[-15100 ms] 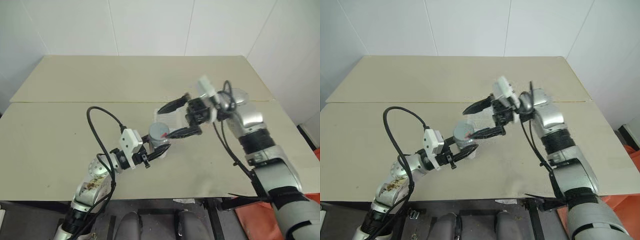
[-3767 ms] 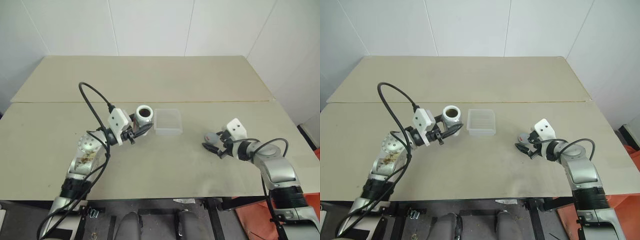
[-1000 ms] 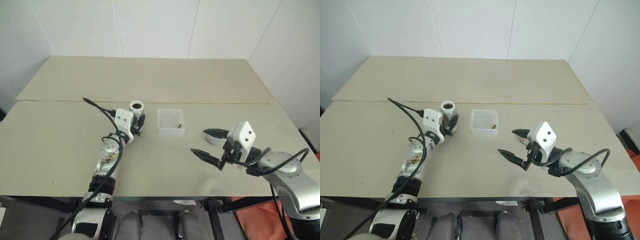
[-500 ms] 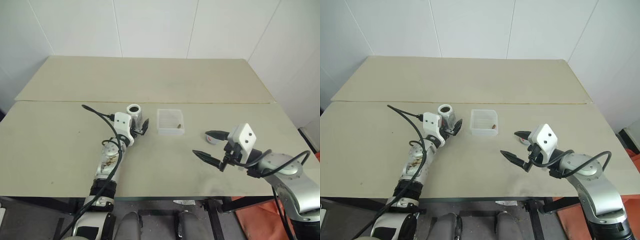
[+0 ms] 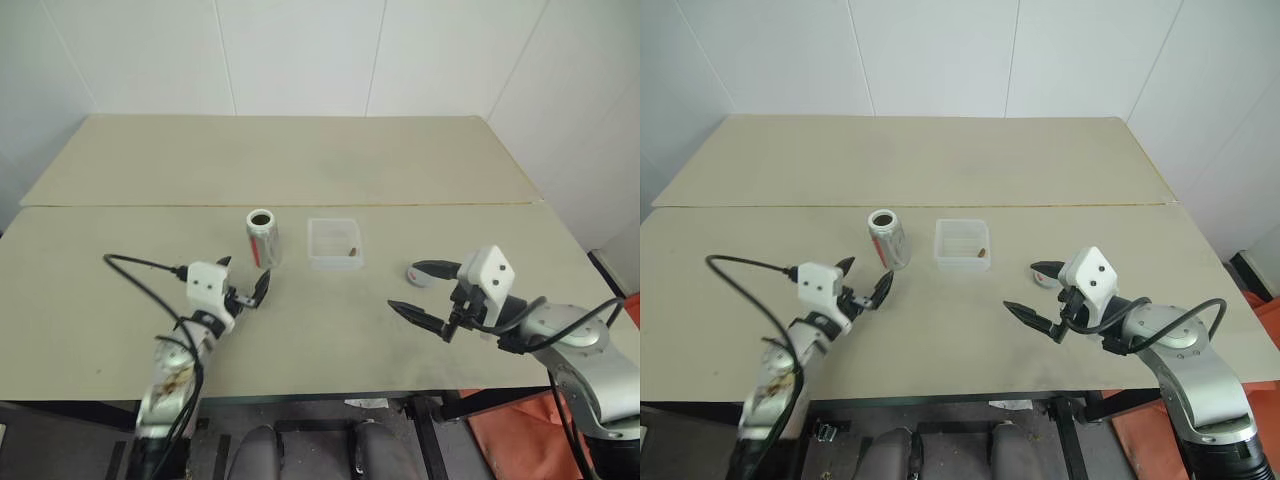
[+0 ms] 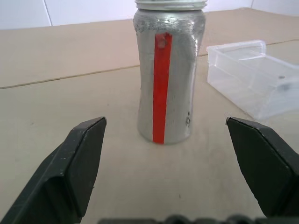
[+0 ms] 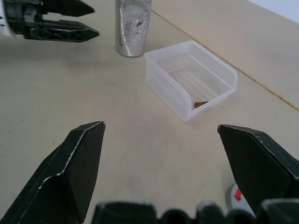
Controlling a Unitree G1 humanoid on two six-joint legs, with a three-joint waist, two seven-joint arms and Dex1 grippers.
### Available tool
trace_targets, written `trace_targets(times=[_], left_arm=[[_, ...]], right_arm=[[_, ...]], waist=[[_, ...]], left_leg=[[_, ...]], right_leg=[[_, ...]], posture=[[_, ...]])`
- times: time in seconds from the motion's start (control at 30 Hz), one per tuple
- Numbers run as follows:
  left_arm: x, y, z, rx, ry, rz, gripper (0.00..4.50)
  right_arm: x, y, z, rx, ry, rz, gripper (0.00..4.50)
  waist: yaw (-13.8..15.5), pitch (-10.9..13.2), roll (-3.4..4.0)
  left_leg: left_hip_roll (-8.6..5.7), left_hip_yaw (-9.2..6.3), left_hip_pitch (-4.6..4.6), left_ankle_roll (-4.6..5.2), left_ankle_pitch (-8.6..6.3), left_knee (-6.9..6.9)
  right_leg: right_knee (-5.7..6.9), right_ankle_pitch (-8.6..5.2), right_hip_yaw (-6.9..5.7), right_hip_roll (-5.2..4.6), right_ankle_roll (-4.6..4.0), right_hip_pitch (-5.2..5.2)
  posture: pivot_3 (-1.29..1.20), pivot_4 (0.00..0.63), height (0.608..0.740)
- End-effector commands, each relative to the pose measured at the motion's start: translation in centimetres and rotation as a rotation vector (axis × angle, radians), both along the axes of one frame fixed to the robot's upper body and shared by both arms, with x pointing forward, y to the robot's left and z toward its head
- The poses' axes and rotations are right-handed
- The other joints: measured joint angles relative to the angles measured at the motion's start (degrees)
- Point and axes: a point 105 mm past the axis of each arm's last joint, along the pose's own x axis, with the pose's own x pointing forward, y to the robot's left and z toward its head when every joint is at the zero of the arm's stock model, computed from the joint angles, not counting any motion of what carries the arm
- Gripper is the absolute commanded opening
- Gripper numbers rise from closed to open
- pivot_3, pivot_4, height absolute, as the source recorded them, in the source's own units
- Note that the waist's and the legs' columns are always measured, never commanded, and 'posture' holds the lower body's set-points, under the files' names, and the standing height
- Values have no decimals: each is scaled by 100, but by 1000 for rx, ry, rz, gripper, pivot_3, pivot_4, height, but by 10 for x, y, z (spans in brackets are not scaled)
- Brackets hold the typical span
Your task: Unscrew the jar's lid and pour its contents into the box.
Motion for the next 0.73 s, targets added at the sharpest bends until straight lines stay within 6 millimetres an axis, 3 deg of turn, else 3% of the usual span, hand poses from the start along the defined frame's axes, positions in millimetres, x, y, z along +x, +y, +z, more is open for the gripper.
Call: trace_targets(times=[0.03,0.13,0.2,0.3,0.47,0.57,0.73], left_arm=[[-30,16,27,-55,-45,-102,4473],[-63,37,38,2,-8,-229,4473],[-87,56,47,143,36,-329,4473],[-111,84,68,324,89,-393,4473],[-120,98,92,415,81,-389,4473],[-119,99,102,440,54,-374,4473],[-119,95,95,428,73,-367,4473]], right_arm=[[-2,-14,18,-31,-57,49,4500],[-18,-31,20,-89,-8,181,4500],[-30,-46,22,-155,22,264,4500],[-31,-70,31,-244,23,296,4500],[-22,-89,41,-308,3,278,4500],[-15,-90,44,-314,-12,270,4500],[-16,-78,38,-288,1,305,4500]], waist=[[6,0,0],[27,0,1],[37,1,0],[30,1,0],[26,4,7],[24,4,7],[26,3,7]], left_leg=[[2,4,3,0,0,-2],[18,12,3,0,0,-5],[24,15,6,-1,0,-11],[36,27,12,-1,-1,-16],[45,47,35,-45,-27,-19],[50,53,27,-47,-28,-23],[58,62,-6,-7,-4,-40]], right_leg=[[2,-6,0,0,-7,-1],[3,-17,-5,8,-19,-9],[1,-25,-10,9,-28,-10],[-4,-31,-15,11,-37,-17],[-12,-34,-11,4,-41,-20],[-8,-34,-11,8,-42,-50],[7,-38,-9,18,-53,-72]], posture=[[0,150,740],[0,150,740],[0,150,740],[0,150,740],[0,150,740],[0,150,740],[0,150,740]])
